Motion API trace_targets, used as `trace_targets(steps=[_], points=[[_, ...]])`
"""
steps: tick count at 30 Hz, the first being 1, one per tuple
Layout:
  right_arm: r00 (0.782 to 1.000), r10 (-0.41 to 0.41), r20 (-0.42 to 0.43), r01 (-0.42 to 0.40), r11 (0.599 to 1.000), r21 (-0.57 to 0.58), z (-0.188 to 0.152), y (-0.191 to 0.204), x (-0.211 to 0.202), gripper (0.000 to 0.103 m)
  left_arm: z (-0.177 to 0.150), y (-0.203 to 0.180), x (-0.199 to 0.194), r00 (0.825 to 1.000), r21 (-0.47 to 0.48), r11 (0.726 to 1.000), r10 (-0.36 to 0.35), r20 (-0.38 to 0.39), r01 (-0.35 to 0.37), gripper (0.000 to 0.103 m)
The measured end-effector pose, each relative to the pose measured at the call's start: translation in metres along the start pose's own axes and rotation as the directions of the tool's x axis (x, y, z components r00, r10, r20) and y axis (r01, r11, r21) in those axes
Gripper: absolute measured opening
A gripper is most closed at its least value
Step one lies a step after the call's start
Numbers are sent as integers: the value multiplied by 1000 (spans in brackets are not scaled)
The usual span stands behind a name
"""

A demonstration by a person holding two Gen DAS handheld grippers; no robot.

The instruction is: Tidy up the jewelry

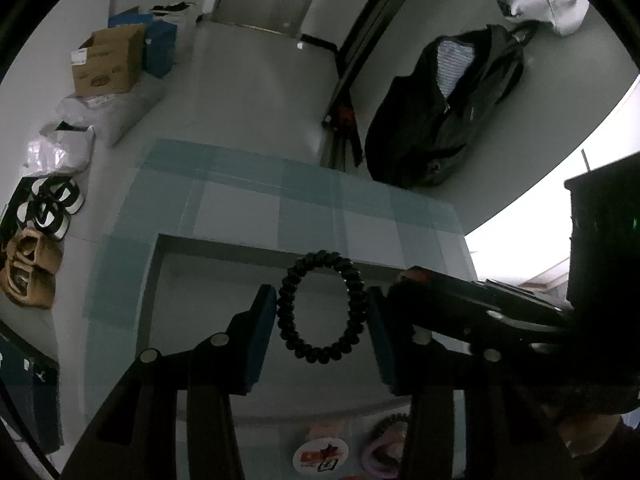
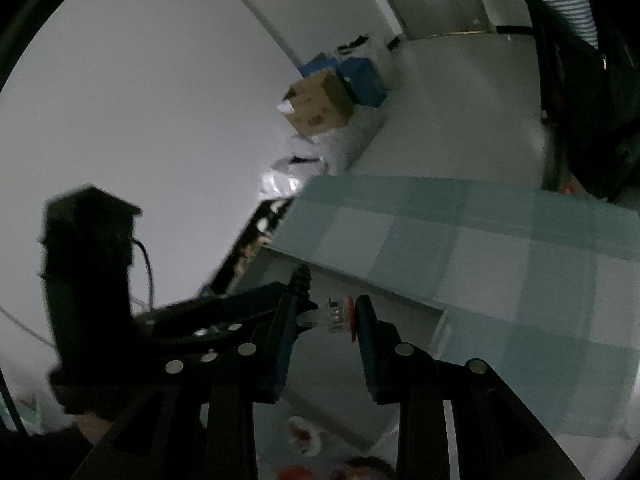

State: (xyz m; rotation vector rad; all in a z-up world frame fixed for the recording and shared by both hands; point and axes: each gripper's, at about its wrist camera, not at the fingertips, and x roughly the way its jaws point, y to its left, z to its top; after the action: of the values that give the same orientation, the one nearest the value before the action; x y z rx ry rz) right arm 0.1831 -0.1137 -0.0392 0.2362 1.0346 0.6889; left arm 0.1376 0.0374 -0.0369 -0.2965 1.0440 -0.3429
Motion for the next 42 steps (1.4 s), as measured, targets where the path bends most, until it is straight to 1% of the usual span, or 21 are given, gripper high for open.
trace_targets(steps=[3, 5, 12, 18, 20, 22, 23, 24, 25, 26, 27, 28, 31, 35, 37, 41, 42], points=[[1000, 0, 9, 0, 1000, 21, 3, -4, 0, 29, 2, 0, 0, 1000, -4, 1000, 2, -4, -2, 39], [1000, -6, 11, 6, 1000, 16, 4, -3, 1, 29, 2, 0, 1, 1000, 5, 1000, 18, -6, -18, 39], [999, -31, -9, 32, 999, 33, 1, -5, 8, 29, -2, 4, 10, 998, 8, 999, 49, -30, -49, 39], [999, -45, -12, 45, 998, 51, 1, -7, 10, 31, -2, 7, 16, 997, -8, 999, 51, -53, -52, 39], [999, -40, -19, 41, 998, 57, 0, -9, 11, 31, -2, 7, 17, 997, -7, 999, 41, -63, -42, 41], [999, -45, -25, 46, 997, 61, -1, -9, 10, 32, -3, 9, 20, 996, -12, 999, 29, -89, -30, 44], [998, -51, -30, 53, 996, 66, -1, -10, 10, 33, -3, 10, 21, 995, -16, 999, 39, -95, -41, 44], [999, -44, -30, 46, 996, 71, -1, -10, 9, 37, -4, 10, 22, 994, -18, 999, 42, -96, -44, 44], [999, -38, -24, 40, 997, 71, -1, -10, 7, 42, -4, 12, 22, 995, -26, 999, 32, -98, -35, 45], [999, -37, -16, 38, 997, 68, 0, -9, 5, 44, -4, 12, 21, 995, -32, 999, 23, -98, -26, 47], [999, -34, 0, 34, 998, 59, 0, -8, 1, 46, -5, 13, 19, 995, -37, 999, 12, -98, -16, 55], [999, -35, 11, 35, 998, 49, 0, -7, -3, 47, -5, 13, 16, 996, -41, 999, -8, -92, 4, 59], [998, -38, 50, 36, 999, 29, -1, -4, -14, 52, -5, 12, 10, 997, -33, 999, -3, -72, 0, 60], [995, -39, 90, 37, 999, 23, -3, -4, -28, 55, -8, 7, 1, 999, -12, 1000, 1, -42, -2, 61], [993, -50, 110, 48, 999, 16, -5, -4, -35, 61, -10, 5, -4, 1000, 2, 1000, 2, -24, -2, 61], [986, -48, 161, 52, 998, -21, -10, 0, -51, 65, -16, 1, -18, 1000, 38, 999, 6, 22, -7, 63], [984, -48, 172, 55, 998, -31, -12, 2, -54, 66, -18, 0, -21, 999, 45, 999, 5, 32, -7, 64]])
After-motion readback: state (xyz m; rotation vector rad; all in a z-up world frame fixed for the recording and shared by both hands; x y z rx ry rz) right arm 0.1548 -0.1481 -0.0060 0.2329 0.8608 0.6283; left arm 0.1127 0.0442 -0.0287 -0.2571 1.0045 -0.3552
